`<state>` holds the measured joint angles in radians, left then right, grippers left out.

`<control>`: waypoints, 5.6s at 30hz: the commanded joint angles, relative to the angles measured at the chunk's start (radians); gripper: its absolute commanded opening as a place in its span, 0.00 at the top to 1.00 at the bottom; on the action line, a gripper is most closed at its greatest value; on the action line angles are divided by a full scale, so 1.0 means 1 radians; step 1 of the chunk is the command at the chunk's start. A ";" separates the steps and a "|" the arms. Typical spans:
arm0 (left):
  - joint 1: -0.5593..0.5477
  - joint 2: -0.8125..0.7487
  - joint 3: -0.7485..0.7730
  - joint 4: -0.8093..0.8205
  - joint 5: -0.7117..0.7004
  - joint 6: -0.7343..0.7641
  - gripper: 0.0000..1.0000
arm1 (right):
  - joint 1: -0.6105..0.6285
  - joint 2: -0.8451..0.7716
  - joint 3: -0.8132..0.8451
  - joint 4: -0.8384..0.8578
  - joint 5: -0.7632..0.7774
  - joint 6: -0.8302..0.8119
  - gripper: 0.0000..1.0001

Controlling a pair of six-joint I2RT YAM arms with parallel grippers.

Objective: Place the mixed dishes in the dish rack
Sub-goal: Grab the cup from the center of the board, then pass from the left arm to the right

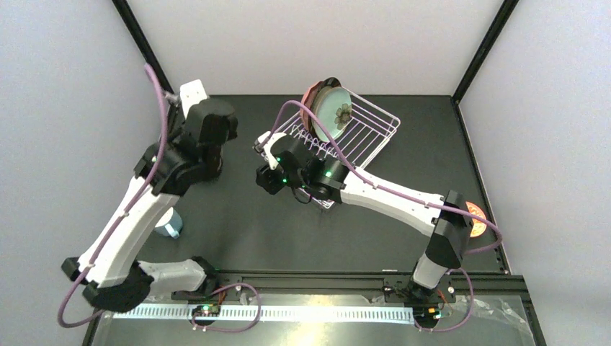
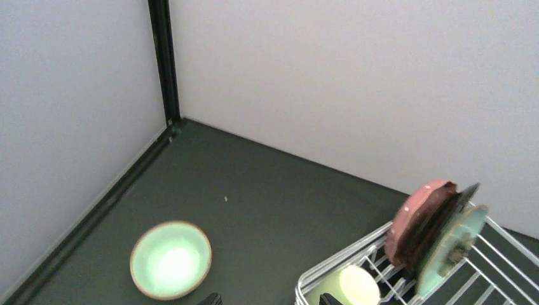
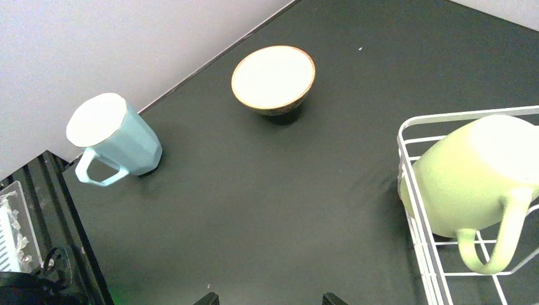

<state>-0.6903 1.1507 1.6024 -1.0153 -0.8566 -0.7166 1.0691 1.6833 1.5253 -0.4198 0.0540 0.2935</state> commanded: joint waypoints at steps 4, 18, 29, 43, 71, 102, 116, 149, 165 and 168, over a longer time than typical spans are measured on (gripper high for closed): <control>0.282 0.127 0.130 -0.008 0.269 0.275 0.12 | -0.008 -0.042 -0.009 -0.036 0.054 -0.014 0.07; 0.783 0.011 -0.248 -0.003 0.748 0.127 0.12 | -0.046 -0.134 -0.074 -0.056 0.079 -0.010 0.06; 0.854 -0.166 -0.495 -0.060 0.636 0.059 0.11 | -0.063 -0.251 -0.202 -0.025 0.051 -0.008 0.06; 0.856 -0.227 -0.514 -0.171 0.491 0.046 0.11 | -0.063 -0.401 -0.359 0.032 0.007 -0.020 0.06; 0.870 -0.181 -0.652 -0.054 0.488 0.080 0.12 | -0.064 -0.540 -0.459 -0.009 0.036 -0.006 0.06; 1.084 -0.052 -0.732 0.168 0.616 0.195 0.12 | -0.063 -0.528 -0.487 0.025 0.021 -0.019 0.06; 1.107 0.079 -0.764 0.209 0.657 0.190 0.15 | -0.078 -0.455 -0.467 0.057 -0.008 -0.046 0.06; 1.112 -0.013 -0.683 0.058 0.782 0.133 0.99 | -0.090 -0.461 -0.396 -0.013 0.021 -0.021 0.06; 1.093 -0.350 -0.702 0.523 1.352 -0.318 0.99 | -0.106 -0.440 -0.299 0.000 -0.181 0.101 0.06; 1.081 -0.384 -0.669 0.592 1.393 -0.366 0.99 | -0.121 -0.419 -0.275 0.032 -0.290 0.149 0.06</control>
<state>0.4049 0.8230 0.8391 -0.6170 0.4023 -0.9741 0.9699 1.2404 1.2018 -0.4381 -0.0830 0.3698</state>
